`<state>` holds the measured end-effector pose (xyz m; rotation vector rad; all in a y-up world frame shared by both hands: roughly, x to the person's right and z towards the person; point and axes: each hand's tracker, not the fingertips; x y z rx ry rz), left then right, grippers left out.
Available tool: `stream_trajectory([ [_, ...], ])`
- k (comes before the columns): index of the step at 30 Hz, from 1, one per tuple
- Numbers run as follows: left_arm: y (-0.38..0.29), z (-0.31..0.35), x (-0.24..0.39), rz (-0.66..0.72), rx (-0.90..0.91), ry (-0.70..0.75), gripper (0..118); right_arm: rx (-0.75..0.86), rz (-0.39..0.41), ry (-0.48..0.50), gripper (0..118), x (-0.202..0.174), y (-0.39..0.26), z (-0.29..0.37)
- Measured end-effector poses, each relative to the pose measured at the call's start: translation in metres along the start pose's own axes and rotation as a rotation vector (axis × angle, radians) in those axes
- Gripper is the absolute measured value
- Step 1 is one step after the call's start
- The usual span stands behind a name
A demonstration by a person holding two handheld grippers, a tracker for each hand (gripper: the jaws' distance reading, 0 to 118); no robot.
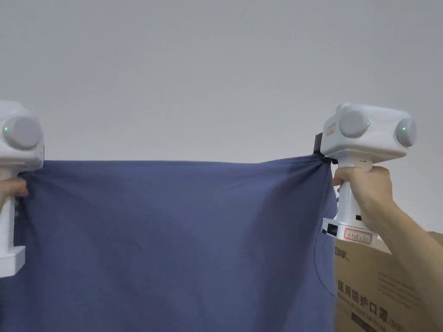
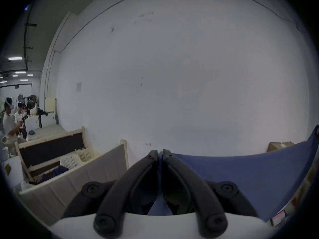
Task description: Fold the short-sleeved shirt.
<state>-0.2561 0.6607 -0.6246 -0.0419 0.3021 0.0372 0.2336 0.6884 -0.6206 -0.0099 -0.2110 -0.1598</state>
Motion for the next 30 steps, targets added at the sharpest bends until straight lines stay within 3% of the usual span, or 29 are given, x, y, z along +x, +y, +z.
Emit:
stream_trajectory([
  [1,0.000,-0.001,-0.001,-0.003,0.008,0.005,4,0.004,-0.015,0.003,5,0.001,0.001,-0.003],
  [2,-0.001,-0.002,-0.004,0.015,0.024,-0.003,4,0.000,-0.104,0.030,5,0.003,0.000,-0.005],
  [4,-0.009,-0.005,-0.010,0.020,0.046,-0.008,4,0.002,-0.142,0.067,5,0.007,-0.006,-0.010],
  [8,-0.049,-0.026,-0.014,0.000,0.024,-0.038,4,-0.032,-0.002,0.031,5,0.004,-0.042,-0.023],
  [13,-0.143,-0.053,0.002,-0.095,-0.088,-0.011,4,-0.158,-0.006,0.033,5,0.017,-0.126,-0.049],
  [21,-0.398,-0.077,0.024,-0.212,-0.527,-0.017,4,-0.607,-0.042,0.000,5,0.073,-0.361,-0.091],
  [24,-0.482,-0.075,0.020,-0.196,-0.674,-0.023,4,-0.762,-0.045,-0.006,5,0.092,-0.441,-0.083],
  [27,-0.535,-0.062,0.006,-0.160,-0.742,-0.005,4,-0.858,-0.020,-0.030,5,0.109,-0.496,-0.061],
  [30,-0.552,-0.040,-0.015,-0.168,-0.760,-0.016,4,-0.890,-0.056,-0.027,5,0.137,-0.526,-0.029],
])
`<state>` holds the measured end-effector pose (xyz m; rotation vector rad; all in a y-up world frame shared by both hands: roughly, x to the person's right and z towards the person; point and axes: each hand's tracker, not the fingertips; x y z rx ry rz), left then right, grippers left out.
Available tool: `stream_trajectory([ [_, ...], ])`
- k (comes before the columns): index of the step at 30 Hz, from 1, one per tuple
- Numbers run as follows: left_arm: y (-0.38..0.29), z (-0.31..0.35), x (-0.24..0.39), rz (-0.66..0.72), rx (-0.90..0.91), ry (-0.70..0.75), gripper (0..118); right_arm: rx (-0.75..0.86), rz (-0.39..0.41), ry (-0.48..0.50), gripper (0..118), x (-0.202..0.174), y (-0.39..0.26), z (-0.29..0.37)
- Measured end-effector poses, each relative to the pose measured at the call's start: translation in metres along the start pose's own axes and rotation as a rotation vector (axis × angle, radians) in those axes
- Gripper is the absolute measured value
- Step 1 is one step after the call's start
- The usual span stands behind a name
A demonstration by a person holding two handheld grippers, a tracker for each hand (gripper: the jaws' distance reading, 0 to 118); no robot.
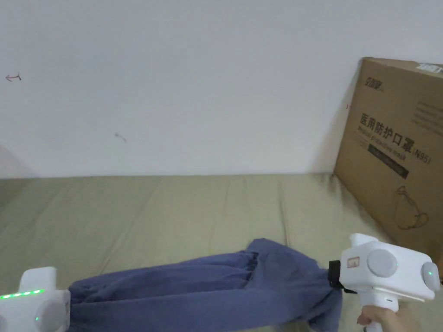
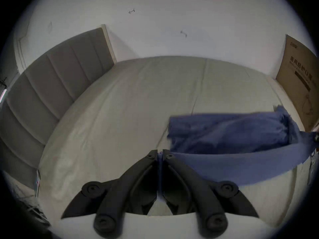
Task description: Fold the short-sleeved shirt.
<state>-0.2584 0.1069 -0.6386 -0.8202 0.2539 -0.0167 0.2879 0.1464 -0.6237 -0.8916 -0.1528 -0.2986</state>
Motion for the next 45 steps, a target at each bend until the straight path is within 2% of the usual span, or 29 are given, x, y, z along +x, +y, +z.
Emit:
stream_trajectory([
  [2,-0.019,0.023,-0.013,0.027,-0.003,0.002,4,-0.026,0.051,-0.030,5,0.009,-0.025,0.011],
  [5,-0.048,0.063,-0.026,0.052,0.002,-0.025,4,-0.034,0.063,-0.025,5,0.022,-0.063,0.040],
  [10,-0.109,0.137,-0.051,0.007,-0.018,-0.044,4,-0.042,0.076,-0.008,5,0.043,-0.136,0.105],
  [13,-0.157,0.178,-0.073,0.001,-0.030,-0.062,4,-0.063,0.120,-0.024,5,0.058,-0.191,0.146],
  [16,-0.204,0.209,-0.090,-0.058,-0.106,-0.063,4,-0.089,0.080,-0.013,5,0.077,-0.243,0.185],
  [17,-0.220,0.221,-0.096,-0.074,-0.111,-0.065,4,-0.093,0.037,-0.027,5,0.083,-0.261,0.198],
  [21,-0.269,0.248,-0.107,-0.080,-0.138,-0.064,4,-0.098,0.007,-0.015,5,0.096,-0.324,0.227],
  [24,-0.284,0.257,-0.106,-0.119,-0.139,-0.047,4,-0.110,0.024,-0.022,5,0.101,-0.345,0.231],
  [27,-0.282,0.260,-0.104,-0.088,-0.154,-0.066,6,-0.103,-0.066,-0.013,7,0.102,-0.341,0.230],
  [28,-0.281,0.260,-0.103,-0.070,-0.162,-0.073,8,-0.094,-0.057,-0.026,11,0.100,-0.340,0.231],
  [29,-0.278,0.262,-0.102,-0.049,-0.172,-0.073,17,-0.069,-0.028,-0.078,26,0.093,-0.338,0.233],
  [30,-0.277,0.264,-0.101,-0.044,-0.176,-0.076,45,-0.040,0.019,-0.119,55,0.088,-0.335,0.236],
  [31,-0.276,0.266,-0.100,-0.046,-0.174,-0.088,85,-0.024,0.058,-0.135,77,0.085,-0.334,0.239],
  [32,-0.277,0.268,-0.098,-0.050,-0.181,-0.096,114,-0.001,0.086,-0.142,90,0.080,-0.332,0.245],
  [33,-0.277,0.272,-0.098,-0.055,-0.180,-0.097,113,0.023,0.108,-0.133,91,0.074,-0.331,0.253],
  [34,-0.276,0.272,-0.097,-0.072,-0.131,-0.092,106,0.022,0.118,-0.126,91,0.070,-0.330,0.258],
  [36,-0.276,0.270,-0.098,-0.108,-0.140,-0.085,105,0.036,0.137,-0.079,90,0.062,-0.330,0.270],
  [37,-0.276,0.291,-0.099,-0.113,-0.133,-0.088,104,0.038,0.156,-0.036,88,0.058,-0.332,0.275],
  [38,-0.278,0.293,-0.100,-0.120,-0.125,-0.093,97,0.040,0.166,-0.013,82,0.053,-0.335,0.278],
  [39,-0.279,0.295,-0.101,-0.118,-0.119,-0.100,74,0.038,0.169,-0.011,58,0.050,-0.337,0.281],
  [40,-0.282,0.295,-0.102,-0.099,-0.110,-0.109,45,0.041,0.171,-0.014,31,0.044,-0.341,0.281],
  [41,-0.291,0.308,-0.102,-0.088,-0.106,-0.118,16,0.039,0.173,-0.014,12,0.039,-0.346,0.279],
  [42,-0.296,0.308,-0.103,-0.070,-0.114,-0.132,5,0.026,0.176,0.001,10,0.036,-0.349,0.277],
  [43,-0.303,0.309,-0.104,-0.042,-0.125,-0.144,4,0.005,0.167,0.030,9,0.035,-0.354,0.274],
  [44,-0.309,0.309,-0.106,-0.032,-0.143,-0.154,4,0.007,0.161,0.030,3,0.032,-0.360,0.271],
  [45,-0.316,0.318,-0.105,-0.046,-0.141,-0.152,3,0.005,0.163,0.020,3,0.029,-0.365,0.269],
])
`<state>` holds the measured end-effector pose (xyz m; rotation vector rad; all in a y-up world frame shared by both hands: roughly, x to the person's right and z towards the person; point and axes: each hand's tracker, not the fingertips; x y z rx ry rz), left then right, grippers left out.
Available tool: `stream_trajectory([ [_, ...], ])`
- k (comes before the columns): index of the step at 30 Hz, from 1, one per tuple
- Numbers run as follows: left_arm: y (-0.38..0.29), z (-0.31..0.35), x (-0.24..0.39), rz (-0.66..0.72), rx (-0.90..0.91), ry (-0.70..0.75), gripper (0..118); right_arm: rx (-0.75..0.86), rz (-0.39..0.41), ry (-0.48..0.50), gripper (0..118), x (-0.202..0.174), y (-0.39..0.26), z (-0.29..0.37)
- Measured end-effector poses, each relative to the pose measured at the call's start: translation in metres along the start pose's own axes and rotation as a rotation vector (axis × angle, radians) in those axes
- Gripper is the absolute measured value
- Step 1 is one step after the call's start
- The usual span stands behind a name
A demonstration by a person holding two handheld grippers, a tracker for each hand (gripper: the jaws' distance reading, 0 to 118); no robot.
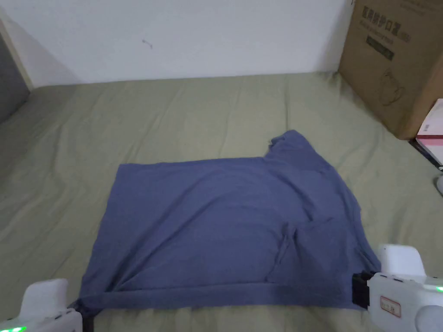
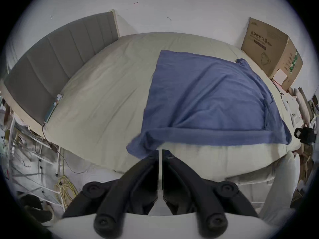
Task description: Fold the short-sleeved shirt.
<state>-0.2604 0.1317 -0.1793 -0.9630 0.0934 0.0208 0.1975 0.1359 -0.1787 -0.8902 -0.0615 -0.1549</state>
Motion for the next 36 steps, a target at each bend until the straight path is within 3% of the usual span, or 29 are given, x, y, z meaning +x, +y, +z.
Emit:
stream_trajectory([
  [3,-0.008,-0.002,-0.003,0.004,-0.011,0.016,6,-0.043,0.047,-0.042,3,-0.006,-0.009,-0.010],
  [4,-0.009,-0.003,-0.005,0.016,-0.012,0.016,16,-0.045,0.046,-0.042,3,-0.005,-0.011,-0.011],
  [5,-0.007,-0.006,-0.009,0.037,-0.017,0.014,38,-0.068,0.039,-0.029,3,-0.004,-0.011,-0.013],
  [6,-0.005,-0.008,-0.011,0.054,-0.022,0.015,77,-0.077,0.026,-0.019,3,-0.001,-0.010,-0.014],
  [7,0.000,-0.013,-0.014,0.072,-0.030,0.015,94,-0.084,0.012,-0.012,3,0.001,-0.010,-0.015],
  [8,0.004,-0.017,-0.017,0.086,-0.042,0.007,101,-0.087,0.008,-0.013,3,0.003,-0.010,-0.016],
  [15,0.028,-0.056,-0.026,0.083,-0.028,0.043,99,-0.120,0.027,-0.054,3,0.012,-0.009,-0.021],
  [16,0.032,-0.065,-0.027,0.084,-0.050,0.029,91,-0.123,0.010,-0.056,3,0.014,-0.009,-0.021],
  [17,0.029,-0.071,-0.027,0.078,-0.091,-0.011,63,-0.127,-0.006,-0.054,3,0.017,-0.008,-0.022],
  [18,0.029,-0.077,-0.026,0.062,-0.147,-0.037,14,-0.130,-0.020,-0.051,3,0.019,-0.008,-0.021],
  [19,0.025,-0.078,-0.023,0.103,-0.176,-0.069,5,-0.133,-0.032,-0.053,3,0.021,-0.007,-0.021],
  [23,0.024,-0.070,-0.008,-0.025,-0.108,0.015,4,-0.134,-0.015,-0.077,3,0.026,-0.008,-0.020],
  [28,0.032,-0.062,-0.018,0.063,-0.108,-0.028,4,-0.119,-0.008,-0.073,4,0.041,-0.004,-0.017],
  [29,0.032,-0.060,-0.019,0.073,-0.105,-0.032,4,-0.113,-0.016,-0.070,14,0.043,-0.002,-0.015],
  [31,0.031,-0.059,-0.019,0.081,-0.106,-0.032,4,-0.092,-0.017,-0.090,73,0.048,0.002,-0.018],
  [32,0.032,-0.060,-0.019,0.083,-0.109,-0.032,4,-0.087,-0.005,-0.094,91,0.050,0.005,-0.023],
  [35,0.030,-0.059,-0.017,0.077,-0.111,-0.026,4,-0.105,0.005,-0.086,90,0.059,0.011,-0.046],
  [36,0.031,-0.062,-0.017,0.075,-0.112,-0.023,4,-0.151,-0.006,-0.087,68,0.062,0.011,-0.056],
])
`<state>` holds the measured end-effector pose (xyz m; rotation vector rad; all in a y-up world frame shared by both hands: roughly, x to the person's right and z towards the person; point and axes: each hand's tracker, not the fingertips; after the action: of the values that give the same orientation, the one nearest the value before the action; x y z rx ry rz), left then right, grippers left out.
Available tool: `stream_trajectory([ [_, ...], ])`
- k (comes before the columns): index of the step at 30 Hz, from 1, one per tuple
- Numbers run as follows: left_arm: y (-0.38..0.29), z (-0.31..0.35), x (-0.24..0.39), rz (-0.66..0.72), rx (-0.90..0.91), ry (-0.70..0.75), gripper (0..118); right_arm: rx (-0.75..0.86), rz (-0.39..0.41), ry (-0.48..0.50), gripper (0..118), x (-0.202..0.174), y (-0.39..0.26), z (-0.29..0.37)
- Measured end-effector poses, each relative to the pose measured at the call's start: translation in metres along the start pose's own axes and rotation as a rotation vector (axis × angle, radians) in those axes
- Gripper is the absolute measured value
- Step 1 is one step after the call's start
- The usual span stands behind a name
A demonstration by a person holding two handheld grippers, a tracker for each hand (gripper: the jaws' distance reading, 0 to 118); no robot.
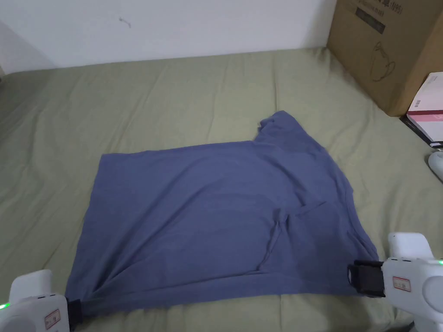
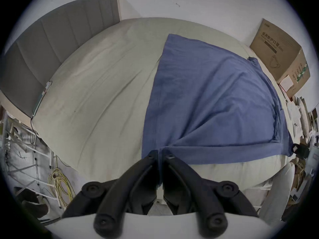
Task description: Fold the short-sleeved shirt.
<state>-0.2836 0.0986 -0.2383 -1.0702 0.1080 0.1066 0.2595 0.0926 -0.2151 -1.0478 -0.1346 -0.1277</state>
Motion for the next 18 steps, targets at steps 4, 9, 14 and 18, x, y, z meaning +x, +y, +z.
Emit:
stream_trajectory([
  [4,-0.001,-0.002,0.002,-0.013,-0.015,0.011,4,-0.070,-0.022,0.044,8,0.005,-0.004,-0.016],
  [9,0.002,0.005,0.003,-0.019,-0.016,0.017,4,0.026,0.032,0.016,7,0.000,-0.002,0.008],
  [14,0.028,0.024,0.009,-0.057,0.031,0.027,4,0.068,-0.013,0.048,7,0.000,0.026,0.039],
  [18,0.070,0.024,0.019,-0.076,0.086,0.036,4,0.091,-0.032,0.087,7,-0.002,0.066,0.041],
])
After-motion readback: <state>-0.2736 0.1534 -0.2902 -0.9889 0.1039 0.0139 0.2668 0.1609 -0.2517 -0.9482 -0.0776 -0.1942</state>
